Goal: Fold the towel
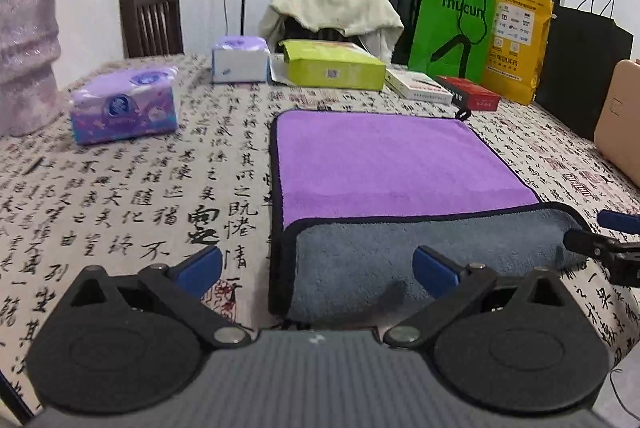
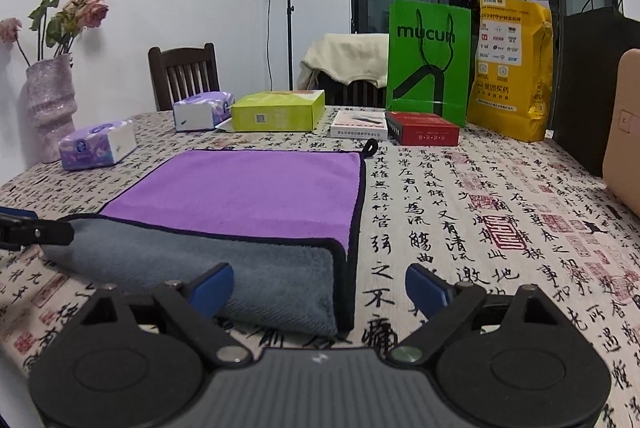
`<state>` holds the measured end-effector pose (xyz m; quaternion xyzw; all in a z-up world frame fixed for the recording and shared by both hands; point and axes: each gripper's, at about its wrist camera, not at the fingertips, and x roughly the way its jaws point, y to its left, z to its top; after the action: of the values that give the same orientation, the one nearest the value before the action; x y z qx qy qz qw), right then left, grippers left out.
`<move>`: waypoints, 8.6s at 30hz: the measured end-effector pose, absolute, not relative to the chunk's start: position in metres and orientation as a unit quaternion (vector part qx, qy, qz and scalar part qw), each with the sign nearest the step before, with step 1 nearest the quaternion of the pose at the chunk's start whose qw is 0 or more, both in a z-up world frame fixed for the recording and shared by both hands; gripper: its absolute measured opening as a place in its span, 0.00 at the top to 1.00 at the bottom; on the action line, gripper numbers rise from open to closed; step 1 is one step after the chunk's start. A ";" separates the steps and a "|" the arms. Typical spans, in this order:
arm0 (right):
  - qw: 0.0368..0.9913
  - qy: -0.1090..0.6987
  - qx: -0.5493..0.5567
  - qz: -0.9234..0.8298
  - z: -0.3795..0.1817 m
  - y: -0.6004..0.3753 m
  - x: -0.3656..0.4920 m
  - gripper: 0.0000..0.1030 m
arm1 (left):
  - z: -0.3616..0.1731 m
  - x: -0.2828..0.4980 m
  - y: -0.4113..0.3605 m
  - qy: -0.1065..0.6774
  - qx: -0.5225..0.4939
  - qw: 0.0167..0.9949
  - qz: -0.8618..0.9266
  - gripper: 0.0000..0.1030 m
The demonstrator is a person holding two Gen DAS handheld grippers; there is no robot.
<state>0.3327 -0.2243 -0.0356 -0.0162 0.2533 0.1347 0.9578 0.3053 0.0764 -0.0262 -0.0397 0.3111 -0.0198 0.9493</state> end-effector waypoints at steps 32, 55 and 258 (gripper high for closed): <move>0.938 0.286 -0.023 0.193 -0.029 -0.228 0.375 0.96 | -0.015 0.339 0.094 0.358 -0.049 0.931 -0.055 0.94; 0.941 0.248 -0.056 0.223 0.016 -0.221 0.433 0.96 | 0.030 0.396 0.109 0.342 -0.050 0.935 -0.079 0.94; 0.972 0.104 -0.052 0.203 0.019 -0.245 0.021 0.00 | 0.017 -0.012 0.025 0.140 0.014 0.989 -0.045 0.00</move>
<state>0.0214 -0.2446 0.0193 -0.0523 0.1040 0.2034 0.9721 -0.0120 0.0252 0.0166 0.0138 0.1402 -0.0451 0.9890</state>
